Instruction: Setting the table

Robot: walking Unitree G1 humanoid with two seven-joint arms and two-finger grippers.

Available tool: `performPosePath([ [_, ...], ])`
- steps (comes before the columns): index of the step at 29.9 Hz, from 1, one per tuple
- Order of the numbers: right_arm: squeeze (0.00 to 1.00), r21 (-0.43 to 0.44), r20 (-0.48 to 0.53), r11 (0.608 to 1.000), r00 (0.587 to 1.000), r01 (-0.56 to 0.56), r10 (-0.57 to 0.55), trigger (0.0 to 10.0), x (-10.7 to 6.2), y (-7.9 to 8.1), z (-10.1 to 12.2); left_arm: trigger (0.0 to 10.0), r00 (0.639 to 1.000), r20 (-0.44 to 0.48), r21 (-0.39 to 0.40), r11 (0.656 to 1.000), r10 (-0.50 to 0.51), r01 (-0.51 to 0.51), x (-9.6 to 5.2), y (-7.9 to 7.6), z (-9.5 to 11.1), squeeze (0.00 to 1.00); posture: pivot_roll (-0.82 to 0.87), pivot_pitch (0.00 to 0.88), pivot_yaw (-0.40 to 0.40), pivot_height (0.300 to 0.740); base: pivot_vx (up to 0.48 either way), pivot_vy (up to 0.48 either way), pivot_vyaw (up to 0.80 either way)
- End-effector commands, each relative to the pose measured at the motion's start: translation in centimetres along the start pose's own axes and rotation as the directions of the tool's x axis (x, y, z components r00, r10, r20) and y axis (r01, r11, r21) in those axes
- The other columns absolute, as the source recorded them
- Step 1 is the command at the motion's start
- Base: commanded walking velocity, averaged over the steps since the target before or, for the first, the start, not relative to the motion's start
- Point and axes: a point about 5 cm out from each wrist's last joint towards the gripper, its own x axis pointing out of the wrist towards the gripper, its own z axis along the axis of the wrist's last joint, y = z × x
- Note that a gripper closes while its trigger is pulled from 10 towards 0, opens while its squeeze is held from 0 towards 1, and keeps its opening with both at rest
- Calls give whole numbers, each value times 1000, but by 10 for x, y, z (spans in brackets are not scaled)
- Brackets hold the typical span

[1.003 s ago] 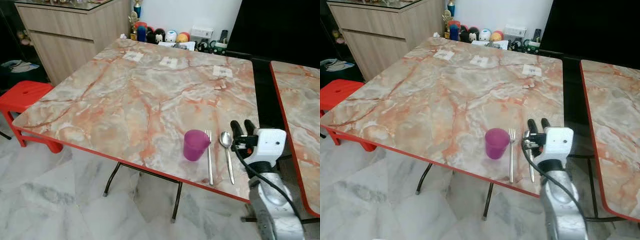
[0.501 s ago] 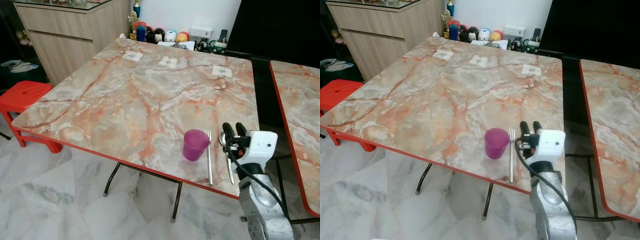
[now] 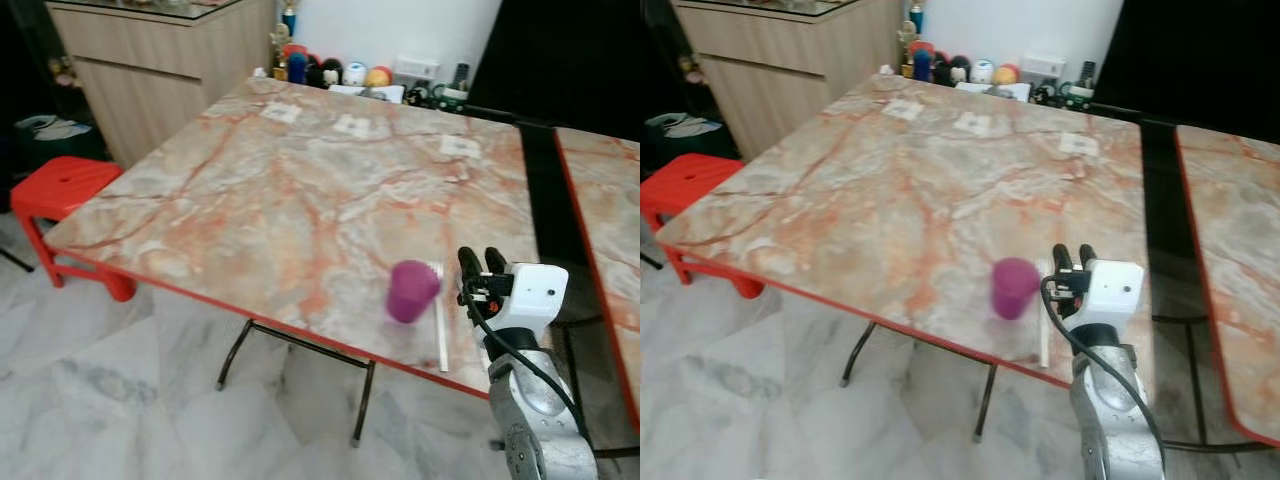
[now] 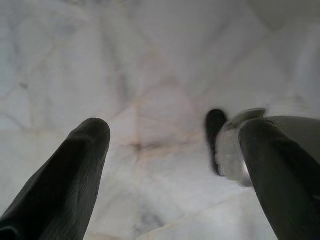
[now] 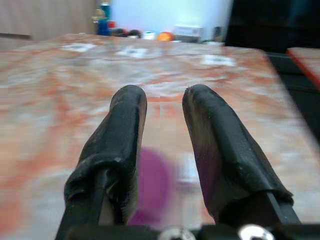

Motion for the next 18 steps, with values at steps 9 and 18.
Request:
performPosePath([
  [9,0,-24,-2,998,998,63,-63,10000,3,-13,0,10000,1000,-23,9,1000,-9,9,-3,-1,-8,0,45,108,-37,740,0,42,0],
  [18,0,-24,21,997,997,80,-79,10000,6,-16,4,10000,999,-22,28,999,-31,32,-3,-4,-8,0,45,106,-39,740,0,0,0],
])
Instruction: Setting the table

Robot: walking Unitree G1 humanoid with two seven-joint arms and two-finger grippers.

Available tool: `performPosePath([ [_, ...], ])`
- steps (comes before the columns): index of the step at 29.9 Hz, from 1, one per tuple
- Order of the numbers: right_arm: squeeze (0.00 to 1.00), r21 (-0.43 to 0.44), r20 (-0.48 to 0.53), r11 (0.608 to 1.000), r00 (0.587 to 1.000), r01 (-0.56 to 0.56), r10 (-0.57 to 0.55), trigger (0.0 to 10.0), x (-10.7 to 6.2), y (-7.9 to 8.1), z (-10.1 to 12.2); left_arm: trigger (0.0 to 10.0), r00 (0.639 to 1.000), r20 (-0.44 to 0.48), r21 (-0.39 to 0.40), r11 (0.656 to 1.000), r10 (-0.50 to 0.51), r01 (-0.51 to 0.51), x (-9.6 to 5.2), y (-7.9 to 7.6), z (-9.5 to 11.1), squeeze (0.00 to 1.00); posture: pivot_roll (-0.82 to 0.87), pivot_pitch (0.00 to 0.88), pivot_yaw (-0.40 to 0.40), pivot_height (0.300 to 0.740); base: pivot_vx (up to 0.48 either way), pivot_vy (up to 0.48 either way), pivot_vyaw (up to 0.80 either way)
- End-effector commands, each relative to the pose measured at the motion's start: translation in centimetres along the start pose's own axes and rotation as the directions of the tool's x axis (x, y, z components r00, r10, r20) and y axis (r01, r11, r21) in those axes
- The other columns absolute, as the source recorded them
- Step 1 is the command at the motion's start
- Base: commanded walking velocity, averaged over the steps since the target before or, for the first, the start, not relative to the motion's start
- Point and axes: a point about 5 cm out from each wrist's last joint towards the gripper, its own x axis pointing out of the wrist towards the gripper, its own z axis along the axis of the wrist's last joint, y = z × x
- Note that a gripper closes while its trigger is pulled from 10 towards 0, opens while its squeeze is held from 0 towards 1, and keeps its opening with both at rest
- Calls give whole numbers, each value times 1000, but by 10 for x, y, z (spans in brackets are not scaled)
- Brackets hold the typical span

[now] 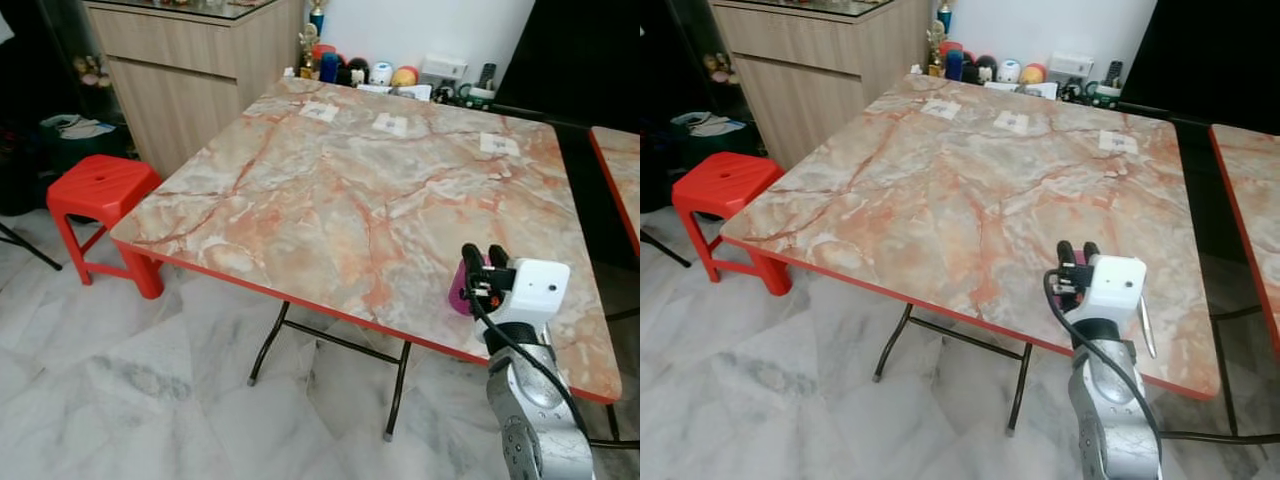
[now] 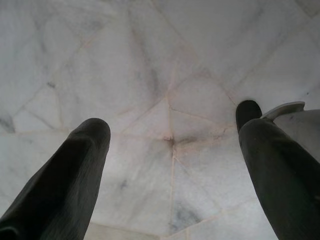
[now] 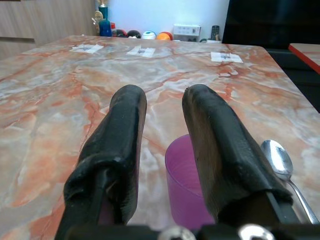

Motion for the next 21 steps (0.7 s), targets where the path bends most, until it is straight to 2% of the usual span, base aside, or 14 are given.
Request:
performPosePath([
  [1,0,-2,16,1000,1000,22,-22,10000,1,-4,3,10000,999,-23,15,1000,-27,27,-3,-6,-7,0,44,106,-40,740,0,-405,0],
  [9,0,-2,23,999,999,32,-32,10000,2,-5,4,10000,1000,-25,3,1000,-17,17,-3,-4,-8,0,45,107,-41,740,0,-458,0],
  [15,0,-6,28,998,998,57,-57,10000,3,-8,4,10000,1000,-27,-3,1000,-12,12,-3,-3,-9,0,47,108,-41,740,0,0,0],
  [21,0,-11,28,974,973,228,-228,10000,3,-29,4,10000,1000,-29,-2,1000,-8,8,-3,-2,-9,0,48,109,-40,740,0,0,0],
])
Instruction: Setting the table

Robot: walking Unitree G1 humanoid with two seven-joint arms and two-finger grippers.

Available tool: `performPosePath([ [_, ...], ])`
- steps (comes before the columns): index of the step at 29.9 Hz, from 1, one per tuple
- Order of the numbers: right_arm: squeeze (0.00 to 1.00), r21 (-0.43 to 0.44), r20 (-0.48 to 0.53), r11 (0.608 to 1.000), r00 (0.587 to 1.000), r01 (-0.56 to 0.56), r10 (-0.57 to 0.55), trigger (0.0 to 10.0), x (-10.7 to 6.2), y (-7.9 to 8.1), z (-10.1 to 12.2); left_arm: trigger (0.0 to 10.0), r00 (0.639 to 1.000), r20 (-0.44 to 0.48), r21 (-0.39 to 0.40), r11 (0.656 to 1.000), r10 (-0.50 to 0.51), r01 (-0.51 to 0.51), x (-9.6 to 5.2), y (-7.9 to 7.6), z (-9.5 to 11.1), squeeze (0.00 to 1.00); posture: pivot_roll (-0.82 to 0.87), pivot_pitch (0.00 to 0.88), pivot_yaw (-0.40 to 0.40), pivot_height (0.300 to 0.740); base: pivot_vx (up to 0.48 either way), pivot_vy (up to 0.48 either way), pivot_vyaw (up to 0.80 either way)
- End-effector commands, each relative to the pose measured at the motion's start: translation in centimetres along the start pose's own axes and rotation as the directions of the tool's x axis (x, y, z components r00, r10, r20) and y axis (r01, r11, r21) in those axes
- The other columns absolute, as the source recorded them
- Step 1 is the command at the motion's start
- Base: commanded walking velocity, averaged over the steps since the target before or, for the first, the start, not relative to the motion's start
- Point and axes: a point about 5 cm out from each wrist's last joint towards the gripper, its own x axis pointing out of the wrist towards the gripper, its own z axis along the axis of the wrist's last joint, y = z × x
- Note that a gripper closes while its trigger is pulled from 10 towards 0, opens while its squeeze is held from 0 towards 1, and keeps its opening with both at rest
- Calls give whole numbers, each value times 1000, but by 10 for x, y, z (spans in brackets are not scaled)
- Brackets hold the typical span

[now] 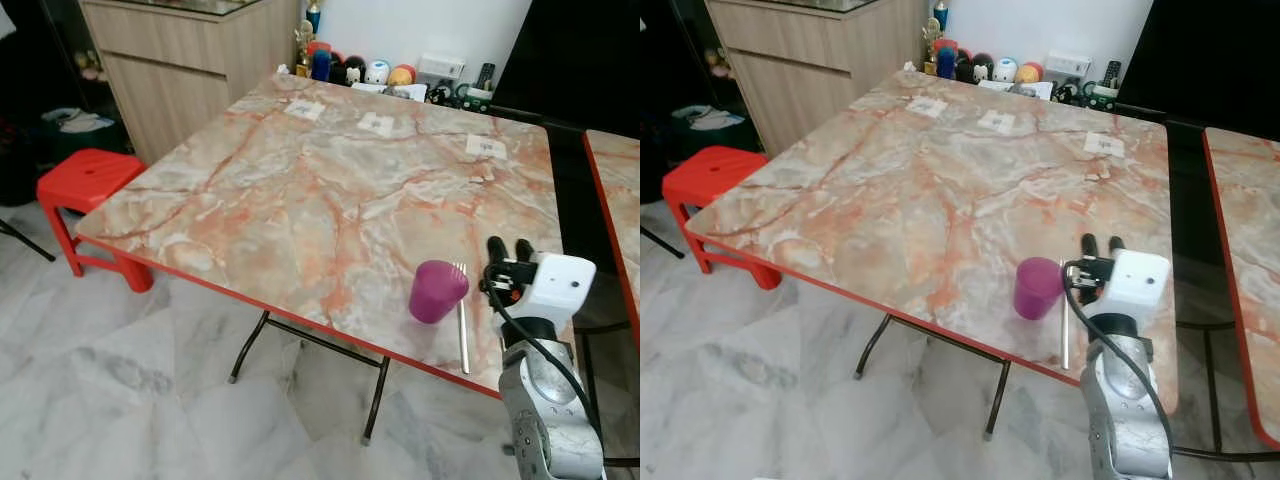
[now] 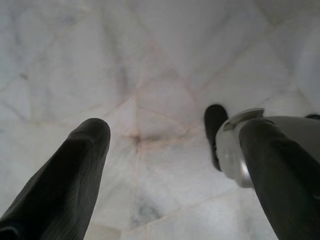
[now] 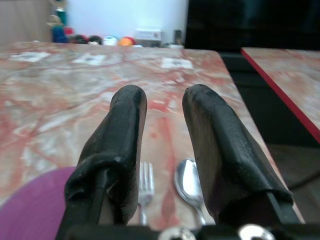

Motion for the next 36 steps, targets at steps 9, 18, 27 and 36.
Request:
performPosePath([
  [9,0,-7,-106,924,919,381,-380,10000,-2,-52,-17,10000,999,-36,7,1000,4,-4,-4,1,-11,0,47,109,-39,740,0,0,0],
  [18,0,0,-322,981,929,193,-183,10000,1,-30,-55,10000,999,-32,2,1000,-1,1,-3,1,-9,0,52,111,-39,740,0,0,0],
  [27,0,0,-377,992,919,125,-116,10000,8,-19,-66,10000,999,-34,-1,1000,-7,7,-3,1,-9,0,56,113,-37,740,0,0,0],
  [36,0,19,-371,993,923,116,-101,10000,17,-15,-66,10000,999,-30,-3,1000,-11,11,-3,-1,-9,0,61,114,-35,740,0,0,0],
])
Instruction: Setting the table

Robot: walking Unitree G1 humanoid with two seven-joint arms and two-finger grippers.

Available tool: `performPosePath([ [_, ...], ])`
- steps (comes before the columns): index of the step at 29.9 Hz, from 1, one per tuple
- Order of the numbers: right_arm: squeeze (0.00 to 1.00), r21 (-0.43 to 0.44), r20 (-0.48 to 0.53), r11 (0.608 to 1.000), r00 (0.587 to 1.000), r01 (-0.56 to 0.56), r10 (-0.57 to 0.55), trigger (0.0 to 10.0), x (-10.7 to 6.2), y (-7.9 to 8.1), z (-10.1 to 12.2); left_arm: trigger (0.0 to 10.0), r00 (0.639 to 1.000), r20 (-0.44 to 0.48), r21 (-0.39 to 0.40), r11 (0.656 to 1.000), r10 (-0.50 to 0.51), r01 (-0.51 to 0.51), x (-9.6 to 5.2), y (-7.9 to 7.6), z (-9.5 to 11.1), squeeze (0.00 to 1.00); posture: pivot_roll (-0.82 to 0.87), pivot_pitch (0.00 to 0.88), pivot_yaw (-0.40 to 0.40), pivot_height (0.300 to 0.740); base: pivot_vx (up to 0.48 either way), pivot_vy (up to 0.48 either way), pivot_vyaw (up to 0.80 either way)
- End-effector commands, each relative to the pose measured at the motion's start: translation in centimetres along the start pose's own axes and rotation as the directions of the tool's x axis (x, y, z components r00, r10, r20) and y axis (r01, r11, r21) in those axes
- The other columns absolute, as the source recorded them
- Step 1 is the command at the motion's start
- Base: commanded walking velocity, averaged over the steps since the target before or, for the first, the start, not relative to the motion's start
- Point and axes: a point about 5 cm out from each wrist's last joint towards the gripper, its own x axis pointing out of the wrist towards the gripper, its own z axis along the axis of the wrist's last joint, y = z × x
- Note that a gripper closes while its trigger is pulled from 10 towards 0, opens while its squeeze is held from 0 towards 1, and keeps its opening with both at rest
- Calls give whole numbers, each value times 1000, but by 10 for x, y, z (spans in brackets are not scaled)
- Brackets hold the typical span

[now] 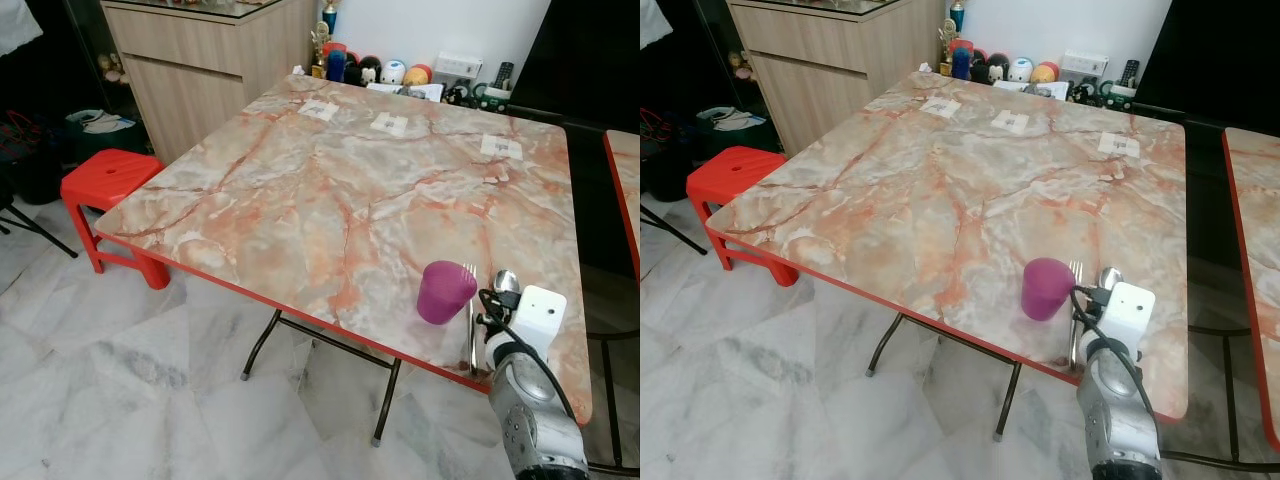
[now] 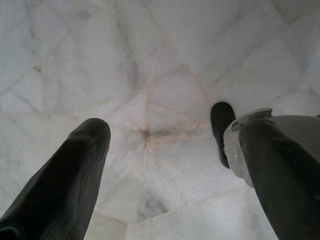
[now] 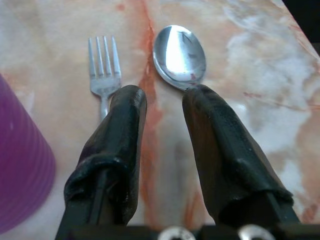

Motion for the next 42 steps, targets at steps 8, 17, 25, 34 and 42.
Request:
performPosePath([
  [8,0,-4,-3,999,999,-40,40,10000,7,4,2,10000,999,-36,-5,1000,-5,4,-4,-1,-12,0,63,114,-36,740,0,0,0],
  [17,0,-8,-12,999,999,-44,44,10000,8,7,-1,10000,999,-37,-5,1000,-9,9,-4,-3,-12,0,66,117,-36,740,0,0,0],
  [25,0,-14,-16,997,997,-77,77,10000,9,10,-3,10000,999,-38,-2,1000,-9,8,-5,-3,-13,0,66,117,-35,740,0,0,0],
  [34,0,-17,-27,996,996,-90,90,10000,9,11,-6,10000,999,-38,-2,1000,-8,8,-5,-3,-13,0,68,118,-35,740,0,0,0],
  [42,0,-20,-35,993,993,-116,116,10000,11,12,-8,10000,999,-36,-1,1000,-8,8,-5,-3,-13,0,67,118,-34,740,0,0,0],
])
